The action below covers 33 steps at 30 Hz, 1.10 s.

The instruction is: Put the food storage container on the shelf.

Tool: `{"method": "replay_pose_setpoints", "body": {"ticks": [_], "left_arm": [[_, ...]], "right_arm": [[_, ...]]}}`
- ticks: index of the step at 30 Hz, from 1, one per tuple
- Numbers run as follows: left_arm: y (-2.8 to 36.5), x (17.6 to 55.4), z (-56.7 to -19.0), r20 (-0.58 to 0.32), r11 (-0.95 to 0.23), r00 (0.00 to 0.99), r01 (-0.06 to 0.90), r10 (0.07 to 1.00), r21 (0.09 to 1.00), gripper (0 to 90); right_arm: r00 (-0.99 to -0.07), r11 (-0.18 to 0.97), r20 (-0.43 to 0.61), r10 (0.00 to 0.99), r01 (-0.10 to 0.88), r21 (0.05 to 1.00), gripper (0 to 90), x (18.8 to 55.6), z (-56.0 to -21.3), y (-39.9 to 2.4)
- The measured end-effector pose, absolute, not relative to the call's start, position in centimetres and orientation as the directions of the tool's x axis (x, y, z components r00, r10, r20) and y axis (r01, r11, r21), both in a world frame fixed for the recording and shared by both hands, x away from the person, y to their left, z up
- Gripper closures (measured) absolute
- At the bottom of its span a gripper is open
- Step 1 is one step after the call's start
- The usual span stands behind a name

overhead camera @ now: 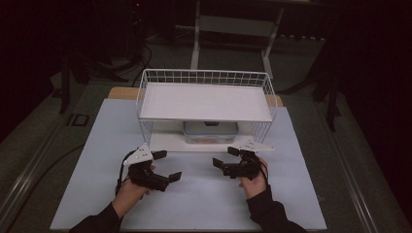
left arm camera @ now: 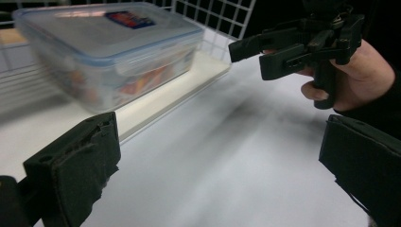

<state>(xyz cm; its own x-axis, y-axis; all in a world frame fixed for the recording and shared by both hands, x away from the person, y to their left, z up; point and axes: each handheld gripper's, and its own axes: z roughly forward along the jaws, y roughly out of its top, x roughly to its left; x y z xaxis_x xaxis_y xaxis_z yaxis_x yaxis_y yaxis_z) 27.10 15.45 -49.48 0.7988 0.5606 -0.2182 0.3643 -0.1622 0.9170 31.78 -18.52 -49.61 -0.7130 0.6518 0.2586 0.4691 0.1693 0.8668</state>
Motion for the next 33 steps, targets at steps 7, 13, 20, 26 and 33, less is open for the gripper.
{"method": "replay_pose_setpoints", "body": {"ticks": [7,13,20,26,33], "left_arm": [[16.0,26.5,-49.1,-0.227,-0.147,0.81,0.357,0.541,0.922,0.0],[16.4,25.8,-48.9,-0.237,-0.129,0.816,0.352,0.528,0.927,0.0],[17.0,24.9,-48.5,-0.241,-0.119,0.823,0.347,0.514,0.93,0.0],[17.8,24.4,-48.8,-0.241,-0.125,0.816,0.354,0.526,0.927,0.0],[19.5,23.6,-49.0,-0.233,-0.124,0.803,0.354,0.549,0.927,0.0]], "right_arm": [[-0.724,0.15,0.223,0.652,0.412,0.899,14.4,29.4,-48.6,-20.8],[-0.734,0.162,0.206,0.647,0.397,0.903,14.7,27.9,-48.6,-22.2],[-0.734,0.154,0.195,0.65,0.379,0.913,14.8,26.3,-48.5,-23.8],[-0.721,0.151,0.182,0.669,0.372,0.916,15.7,25.6,-48.7,-25.0],[-0.711,0.16,0.14,0.689,0.338,0.927,15.9,24.3,-48.6,-26.8]]}}
